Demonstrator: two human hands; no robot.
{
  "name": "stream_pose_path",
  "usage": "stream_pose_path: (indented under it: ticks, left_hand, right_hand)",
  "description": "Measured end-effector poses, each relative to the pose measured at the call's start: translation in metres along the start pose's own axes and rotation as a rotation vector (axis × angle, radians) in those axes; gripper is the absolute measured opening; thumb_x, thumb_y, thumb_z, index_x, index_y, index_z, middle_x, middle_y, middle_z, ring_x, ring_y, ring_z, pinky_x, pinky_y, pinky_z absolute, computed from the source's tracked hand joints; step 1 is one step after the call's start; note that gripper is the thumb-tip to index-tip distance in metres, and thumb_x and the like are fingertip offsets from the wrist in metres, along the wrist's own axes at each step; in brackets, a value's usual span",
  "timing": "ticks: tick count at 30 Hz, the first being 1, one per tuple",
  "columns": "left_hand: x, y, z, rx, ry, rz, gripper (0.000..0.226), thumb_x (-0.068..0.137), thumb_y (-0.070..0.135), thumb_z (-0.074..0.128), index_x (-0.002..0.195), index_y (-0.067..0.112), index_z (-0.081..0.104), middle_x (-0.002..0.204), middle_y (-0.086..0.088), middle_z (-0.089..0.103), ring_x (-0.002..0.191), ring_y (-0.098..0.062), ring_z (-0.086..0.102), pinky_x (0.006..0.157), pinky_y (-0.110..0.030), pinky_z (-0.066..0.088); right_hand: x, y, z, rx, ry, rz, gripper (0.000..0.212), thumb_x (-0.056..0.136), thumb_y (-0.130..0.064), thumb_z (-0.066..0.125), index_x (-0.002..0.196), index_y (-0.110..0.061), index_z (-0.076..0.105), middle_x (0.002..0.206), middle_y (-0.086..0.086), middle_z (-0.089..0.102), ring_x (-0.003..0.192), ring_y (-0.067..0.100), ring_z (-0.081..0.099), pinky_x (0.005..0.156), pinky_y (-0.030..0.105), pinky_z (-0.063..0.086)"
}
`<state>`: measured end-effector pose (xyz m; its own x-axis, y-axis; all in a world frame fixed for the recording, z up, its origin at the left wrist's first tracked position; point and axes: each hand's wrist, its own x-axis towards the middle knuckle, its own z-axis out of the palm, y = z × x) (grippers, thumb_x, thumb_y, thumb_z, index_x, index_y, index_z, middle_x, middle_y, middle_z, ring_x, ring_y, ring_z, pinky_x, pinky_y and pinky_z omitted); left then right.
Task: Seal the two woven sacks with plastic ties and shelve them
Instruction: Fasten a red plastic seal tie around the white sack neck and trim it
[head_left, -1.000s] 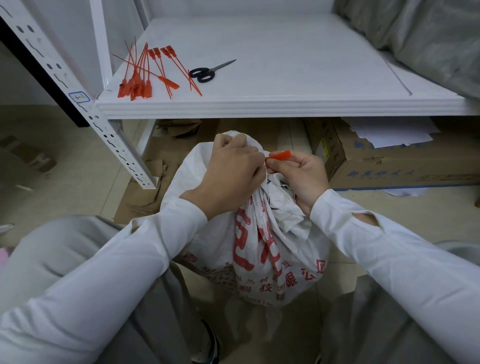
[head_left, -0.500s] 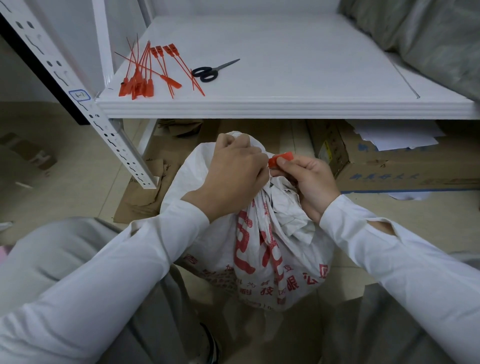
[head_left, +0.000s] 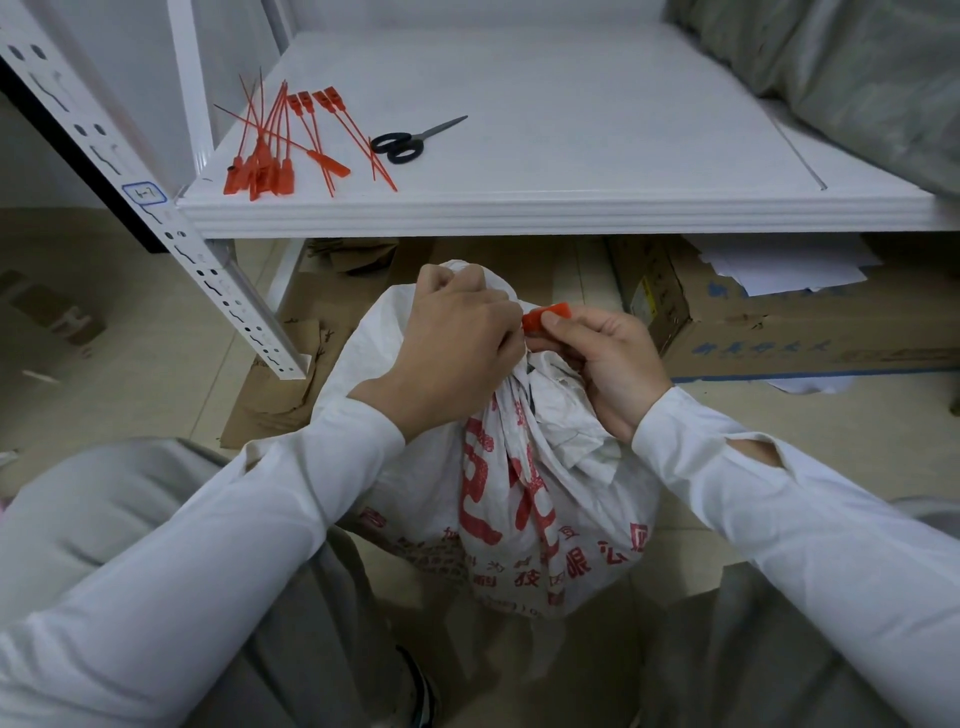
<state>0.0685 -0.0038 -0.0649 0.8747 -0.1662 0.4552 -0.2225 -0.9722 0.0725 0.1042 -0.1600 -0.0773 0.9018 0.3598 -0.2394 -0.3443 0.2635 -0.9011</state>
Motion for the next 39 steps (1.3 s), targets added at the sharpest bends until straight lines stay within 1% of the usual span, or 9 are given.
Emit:
stream_pose_path:
  ticks: [6, 15, 19, 23, 27, 29, 34, 36, 39]
  left_hand:
    - [0.0018, -0.0007, 0.0001, -0.005, -0.001, 0.02, 0.034, 0.092, 0.028, 0.038, 0.058, 0.022, 0.04, 0.059, 0.008, 0.044, 0.071, -0.014, 0.039, 0.079, -0.037, 0.029]
    - [0.0005, -0.0003, 0.0005, -0.016, 0.011, 0.003, 0.035, 0.09, 0.031, 0.03, 0.057, 0.021, 0.039, 0.058, 0.008, 0.044, 0.07, -0.014, 0.038, 0.081, -0.039, 0.032]
    - [0.0004, -0.0013, 0.0001, -0.006, 0.013, 0.018, 0.035, 0.09, 0.031, 0.031, 0.058, 0.022, 0.038, 0.057, 0.008, 0.043, 0.07, -0.014, 0.037, 0.079, -0.038, 0.032]
    - [0.0005, -0.0023, -0.0005, -0.016, 0.005, 0.01, 0.036, 0.091, 0.033, 0.028, 0.059, 0.021, 0.039, 0.059, 0.009, 0.043, 0.07, -0.013, 0.036, 0.08, -0.037, 0.03]
    - [0.0011, -0.0032, -0.0009, -0.032, 0.002, 0.012, 0.036, 0.091, 0.033, 0.027, 0.059, 0.022, 0.039, 0.059, 0.01, 0.04, 0.069, -0.013, 0.036, 0.079, -0.038, 0.031]
    - [0.0011, -0.0027, -0.0017, -0.046, 0.004, 0.014, 0.035, 0.091, 0.033, 0.028, 0.058, 0.022, 0.037, 0.058, 0.011, 0.039, 0.069, -0.013, 0.035, 0.079, -0.037, 0.03]
    - [-0.0011, -0.0009, 0.0006, -0.051, 0.042, 0.034, 0.033, 0.09, 0.028, 0.034, 0.057, 0.023, 0.035, 0.057, 0.011, 0.037, 0.068, -0.012, 0.033, 0.078, -0.034, 0.027]
    - [-0.0013, -0.0007, 0.001, -0.056, 0.051, 0.032, 0.033, 0.091, 0.028, 0.034, 0.058, 0.023, 0.034, 0.058, 0.011, 0.036, 0.069, -0.011, 0.033, 0.079, -0.032, 0.025]
    - [-0.0007, -0.0007, 0.0002, -0.059, 0.058, 0.029, 0.032, 0.091, 0.027, 0.035, 0.059, 0.024, 0.034, 0.059, 0.012, 0.035, 0.069, -0.011, 0.033, 0.079, -0.034, 0.026]
  right_hand:
    - [-0.0012, -0.0002, 0.0017, 0.004, 0.01, -0.004, 0.014, 0.091, -0.005, 0.06, 0.086, -0.001, 0.072, 0.079, 0.017, 0.072, 0.074, 0.022, 0.07, 0.073, 0.031, 0.057]
    - [0.001, 0.0004, -0.0022, -0.03, -0.033, 0.001, 0.014, 0.091, -0.007, 0.06, 0.091, 0.0, 0.072, 0.086, 0.019, 0.072, 0.082, 0.025, 0.07, 0.08, 0.034, 0.057]
    - [0.0015, -0.0009, -0.0023, -0.016, -0.042, 0.005, 0.014, 0.092, -0.006, 0.058, 0.091, 0.001, 0.071, 0.081, 0.016, 0.073, 0.077, 0.022, 0.071, 0.075, 0.029, 0.058]
    - [0.0009, -0.0015, -0.0022, -0.05, -0.072, -0.004, 0.014, 0.09, -0.006, 0.059, 0.091, -0.001, 0.072, 0.082, 0.015, 0.073, 0.078, 0.022, 0.071, 0.074, 0.029, 0.057]
    - [0.0014, -0.0021, -0.0033, -0.089, -0.079, -0.026, 0.013, 0.09, -0.006, 0.06, 0.091, -0.002, 0.072, 0.085, 0.018, 0.073, 0.081, 0.025, 0.07, 0.08, 0.033, 0.058]
    - [0.0013, -0.0023, -0.0029, -0.064, -0.064, -0.017, 0.014, 0.09, -0.007, 0.06, 0.091, -0.001, 0.072, 0.084, 0.018, 0.073, 0.08, 0.024, 0.07, 0.081, 0.034, 0.058]
    - [0.002, -0.0014, 0.0004, 0.114, 0.001, 0.099, 0.018, 0.093, -0.007, 0.057, 0.084, 0.0, 0.07, 0.074, 0.015, 0.073, 0.067, 0.019, 0.071, 0.068, 0.027, 0.059]
    - [0.0039, -0.0002, -0.0005, 0.145, 0.005, 0.135, 0.018, 0.092, -0.008, 0.057, 0.082, -0.001, 0.071, 0.075, 0.015, 0.073, 0.068, 0.019, 0.071, 0.071, 0.028, 0.06]
    - [0.006, 0.0009, -0.0022, 0.157, -0.001, 0.157, 0.016, 0.093, -0.01, 0.057, 0.088, -0.001, 0.07, 0.077, 0.014, 0.074, 0.07, 0.018, 0.071, 0.079, 0.029, 0.057]
